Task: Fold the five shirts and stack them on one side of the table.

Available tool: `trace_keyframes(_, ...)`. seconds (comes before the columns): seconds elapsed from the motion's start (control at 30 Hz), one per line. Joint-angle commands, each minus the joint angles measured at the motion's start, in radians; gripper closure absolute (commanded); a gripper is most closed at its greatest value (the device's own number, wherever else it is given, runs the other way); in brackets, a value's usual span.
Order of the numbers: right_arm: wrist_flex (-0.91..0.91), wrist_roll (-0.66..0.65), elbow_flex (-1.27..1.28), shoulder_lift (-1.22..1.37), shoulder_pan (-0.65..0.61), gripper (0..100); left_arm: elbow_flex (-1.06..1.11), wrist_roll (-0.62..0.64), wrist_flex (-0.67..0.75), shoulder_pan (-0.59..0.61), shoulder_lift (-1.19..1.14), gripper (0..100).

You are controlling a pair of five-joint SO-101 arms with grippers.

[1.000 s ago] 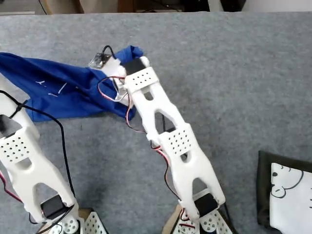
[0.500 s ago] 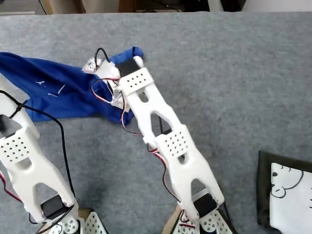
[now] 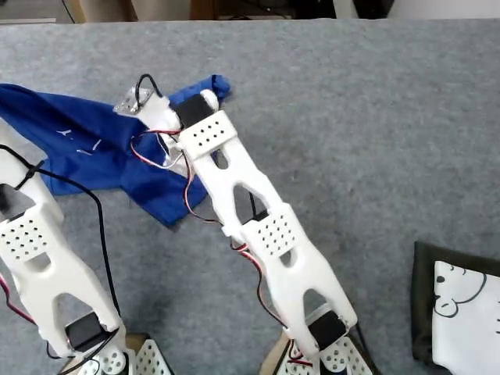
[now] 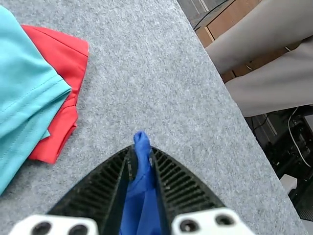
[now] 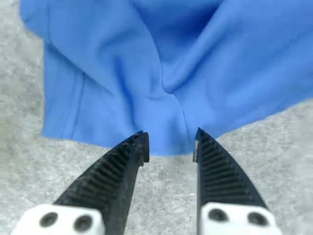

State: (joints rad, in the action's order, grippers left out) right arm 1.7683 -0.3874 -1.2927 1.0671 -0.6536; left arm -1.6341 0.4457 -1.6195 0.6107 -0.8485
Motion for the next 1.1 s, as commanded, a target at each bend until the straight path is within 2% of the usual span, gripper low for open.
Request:
trace_keyframes(0.0,0.018,0.003,-0.054,-0.139,0.061,83.6,-0.029,-0.005,0.026,0.011,0.015,98)
trace_keyframes(0.13,0.018,-0.028,0.085,-0.262,0.039,83.6,-0.029,-0.005,0.026,0.011,0.015,98)
trace_keyframes(0.33,0.012,-0.06,0.493,-0.535,-0.058,83.6,-0.029,-0.005,0.026,0.011,0.015,98)
trace_keyframes(0.5,-0.103,-0.103,0.788,-0.668,-0.125,83.6,-0.028,-0.005,0.026,0.006,0.015,98)
trace_keyframes(0.83,-0.451,-0.161,1.148,-0.687,-0.229,83.6,-0.028,-0.005,0.026,0.011,0.015,98)
trace_keyframes(1.07,-0.551,-0.161,1.179,-0.601,-0.246,83.6,-0.028,-0.005,0.026,0.011,0.015,98)
